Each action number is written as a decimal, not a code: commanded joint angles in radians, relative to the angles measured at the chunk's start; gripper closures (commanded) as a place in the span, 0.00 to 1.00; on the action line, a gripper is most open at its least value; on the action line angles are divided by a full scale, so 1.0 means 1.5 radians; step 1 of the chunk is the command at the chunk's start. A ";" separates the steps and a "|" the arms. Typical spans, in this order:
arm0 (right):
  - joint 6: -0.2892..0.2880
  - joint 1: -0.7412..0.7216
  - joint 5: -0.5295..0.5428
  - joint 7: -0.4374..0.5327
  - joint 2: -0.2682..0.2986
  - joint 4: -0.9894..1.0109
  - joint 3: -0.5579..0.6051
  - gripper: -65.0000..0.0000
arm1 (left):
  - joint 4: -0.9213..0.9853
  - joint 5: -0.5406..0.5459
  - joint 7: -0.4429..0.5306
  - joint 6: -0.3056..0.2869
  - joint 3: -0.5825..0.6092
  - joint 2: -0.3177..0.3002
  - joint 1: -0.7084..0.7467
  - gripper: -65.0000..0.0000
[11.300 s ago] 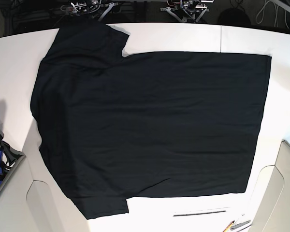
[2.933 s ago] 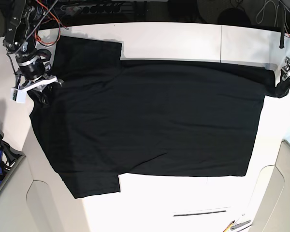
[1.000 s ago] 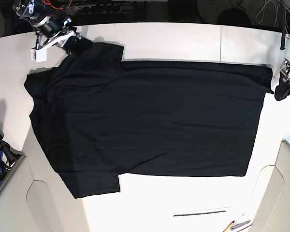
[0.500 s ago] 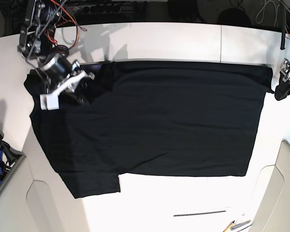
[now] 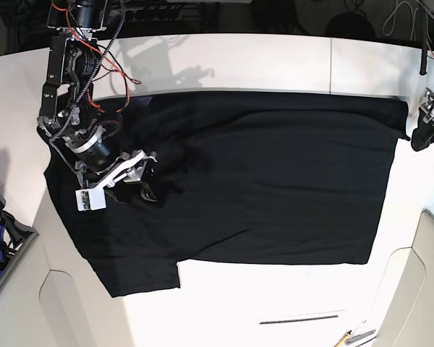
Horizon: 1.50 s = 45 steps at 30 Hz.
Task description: Fold the T-shirt properly
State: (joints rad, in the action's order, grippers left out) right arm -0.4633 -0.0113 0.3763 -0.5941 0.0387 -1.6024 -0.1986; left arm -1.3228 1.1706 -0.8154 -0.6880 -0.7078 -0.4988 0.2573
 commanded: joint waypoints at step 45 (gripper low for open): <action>0.037 0.266 -0.081 -0.126 0.105 -0.068 -0.091 1.00 | -0.105 -0.298 0.001 0.068 0.227 -0.017 0.114 1.00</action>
State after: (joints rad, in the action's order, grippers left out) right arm -0.4080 0.3756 0.2726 -0.7380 0.1883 -1.7023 -0.3336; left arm -1.4837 0.7811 -0.7395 -0.6037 -0.3691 -0.5129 0.4103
